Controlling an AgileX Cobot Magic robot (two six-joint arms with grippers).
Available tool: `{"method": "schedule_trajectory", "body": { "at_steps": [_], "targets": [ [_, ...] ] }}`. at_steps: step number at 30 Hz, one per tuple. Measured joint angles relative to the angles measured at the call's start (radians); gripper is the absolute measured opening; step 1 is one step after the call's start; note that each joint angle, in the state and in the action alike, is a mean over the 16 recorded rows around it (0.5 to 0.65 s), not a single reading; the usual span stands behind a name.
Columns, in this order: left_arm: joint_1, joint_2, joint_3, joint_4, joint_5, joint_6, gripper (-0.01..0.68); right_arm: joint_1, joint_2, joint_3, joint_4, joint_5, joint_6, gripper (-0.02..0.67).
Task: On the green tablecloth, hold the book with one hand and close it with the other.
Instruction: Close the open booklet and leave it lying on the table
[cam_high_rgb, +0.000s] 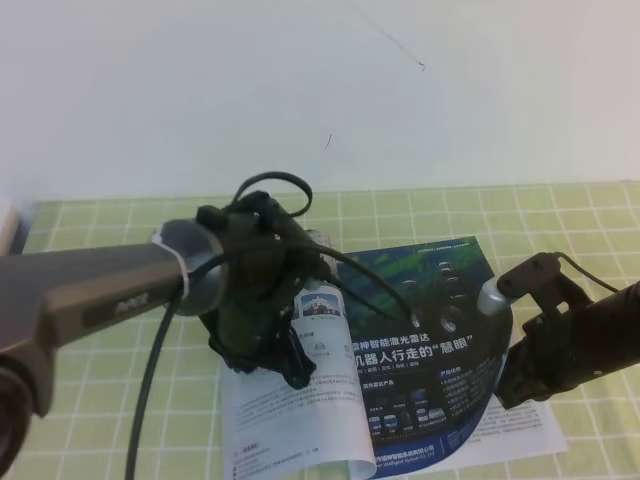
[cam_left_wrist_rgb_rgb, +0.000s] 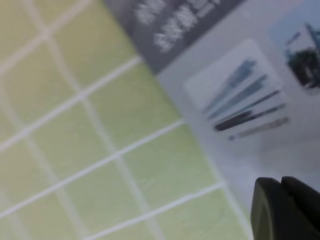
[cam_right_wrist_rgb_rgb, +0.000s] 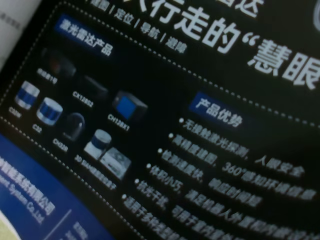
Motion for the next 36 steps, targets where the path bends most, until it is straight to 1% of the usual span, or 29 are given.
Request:
{"method": "schedule_trajectory", "body": {
  "at_steps": [4,7,12,15,18,20,24,27,31,36],
  "targets": [
    [0.000,0.038,0.006,-0.116,-0.072,0.027,-0.003,0.000,0.000,0.000,0.001,-0.002,0.000,-0.004],
    [0.000,0.044,0.006,-0.239,-0.151,0.083,-0.003,0.000,0.000,0.000,0.005,-0.004,0.000,-0.004],
    [0.000,-0.003,0.006,-0.472,-0.296,0.244,-0.003,0.000,0.000,0.000,0.019,-0.011,0.000,-0.004],
    [0.000,-0.057,0.006,-0.584,-0.365,0.357,-0.003,0.000,-0.003,0.000,0.026,-0.016,0.000,-0.004],
    [0.000,-0.127,0.006,-0.651,-0.410,0.461,-0.003,0.000,-0.018,0.000,0.025,-0.025,0.000,-0.004],
    [0.000,-0.180,0.006,-0.666,-0.423,0.518,-0.003,0.000,-0.039,0.000,0.017,-0.033,0.000,-0.004],
    [0.000,-0.290,0.006,-0.615,-0.404,0.570,-0.003,0.000,-0.115,0.000,-0.025,-0.052,0.000,-0.004],
    [0.000,-0.374,0.010,-0.498,-0.359,0.529,-0.003,0.000,-0.206,0.000,-0.070,-0.074,0.000,-0.004],
    [0.000,-0.491,0.031,-0.273,-0.286,0.388,-0.003,0.000,-0.365,0.002,-0.133,-0.112,0.000,-0.004],
    [0.000,-0.652,0.109,0.030,-0.209,0.137,-0.003,0.000,-0.586,0.008,-0.191,-0.150,0.017,-0.004]
  ]
}}
